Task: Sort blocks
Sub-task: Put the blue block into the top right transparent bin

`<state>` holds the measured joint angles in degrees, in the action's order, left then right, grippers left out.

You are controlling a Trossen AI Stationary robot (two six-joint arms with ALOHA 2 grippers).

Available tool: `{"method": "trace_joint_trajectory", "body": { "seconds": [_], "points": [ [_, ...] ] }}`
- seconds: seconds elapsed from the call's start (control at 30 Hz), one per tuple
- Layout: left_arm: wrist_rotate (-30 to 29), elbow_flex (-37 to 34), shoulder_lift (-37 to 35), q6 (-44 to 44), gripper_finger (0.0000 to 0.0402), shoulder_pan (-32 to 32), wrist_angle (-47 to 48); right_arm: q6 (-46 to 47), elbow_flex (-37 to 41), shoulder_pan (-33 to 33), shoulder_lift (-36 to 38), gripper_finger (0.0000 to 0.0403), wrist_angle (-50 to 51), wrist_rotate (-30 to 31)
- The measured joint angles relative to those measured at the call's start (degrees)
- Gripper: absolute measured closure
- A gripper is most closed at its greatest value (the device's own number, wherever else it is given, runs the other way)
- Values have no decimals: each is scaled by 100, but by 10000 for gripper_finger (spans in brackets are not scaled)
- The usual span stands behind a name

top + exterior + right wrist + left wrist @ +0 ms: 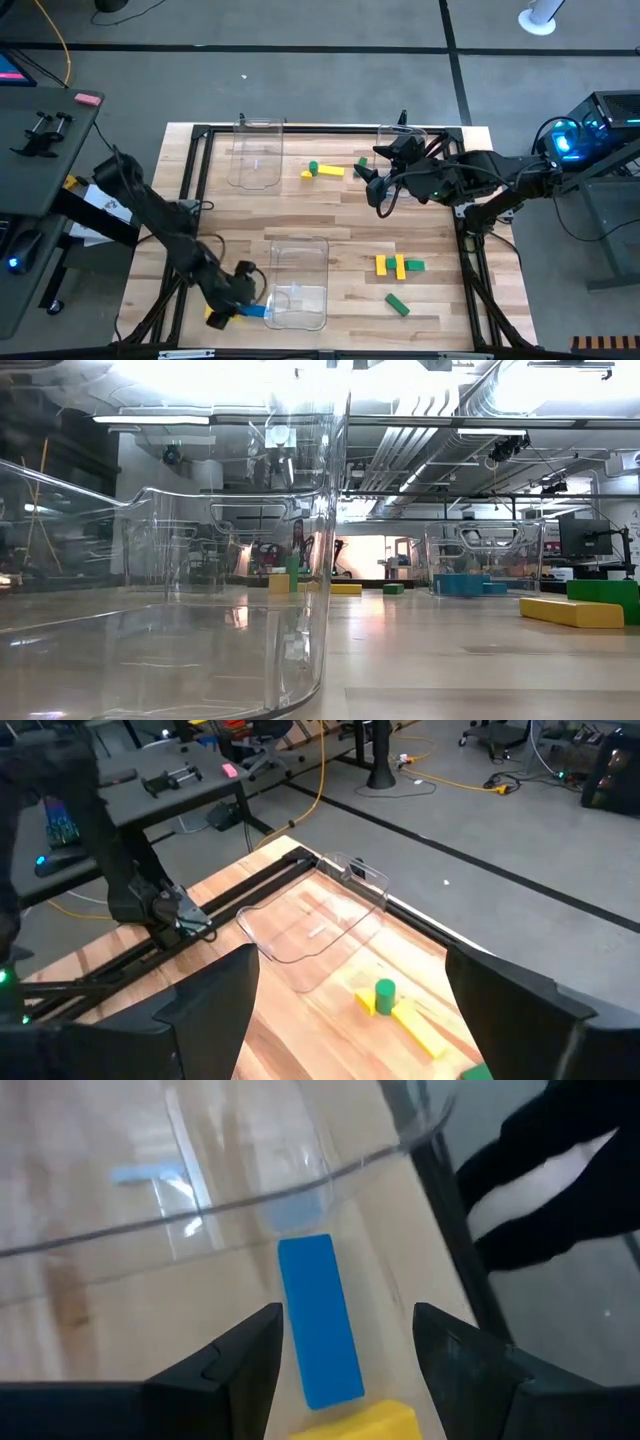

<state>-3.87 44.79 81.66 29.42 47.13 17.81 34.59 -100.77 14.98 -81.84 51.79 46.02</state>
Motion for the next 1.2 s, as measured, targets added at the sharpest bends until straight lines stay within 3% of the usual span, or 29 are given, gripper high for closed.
{"method": "trace_joint_trajectory", "body": {
  "seconds": [0.1,0.27,0.37,1.03,1.13,1.2],
  "points": [
    [253,97,489,83,193,75,159,11,0,0,0,85,-4,0],
    [102,188,912,552,193,173,204,9,0,0,0,85,-5,0],
    [-184,188,1008,682,193,175,188,8,0,0,0,85,-4,0],
    [-356,219,1532,950,193,393,96,7,0,0,0,85,136,-25],
    [-359,219,1573,1184,207,346,111,9,0,0,0,85,149,-93],
    [-371,217,1568,1277,240,322,134,11,0,0,0,85,173,-134]
  ]
}}
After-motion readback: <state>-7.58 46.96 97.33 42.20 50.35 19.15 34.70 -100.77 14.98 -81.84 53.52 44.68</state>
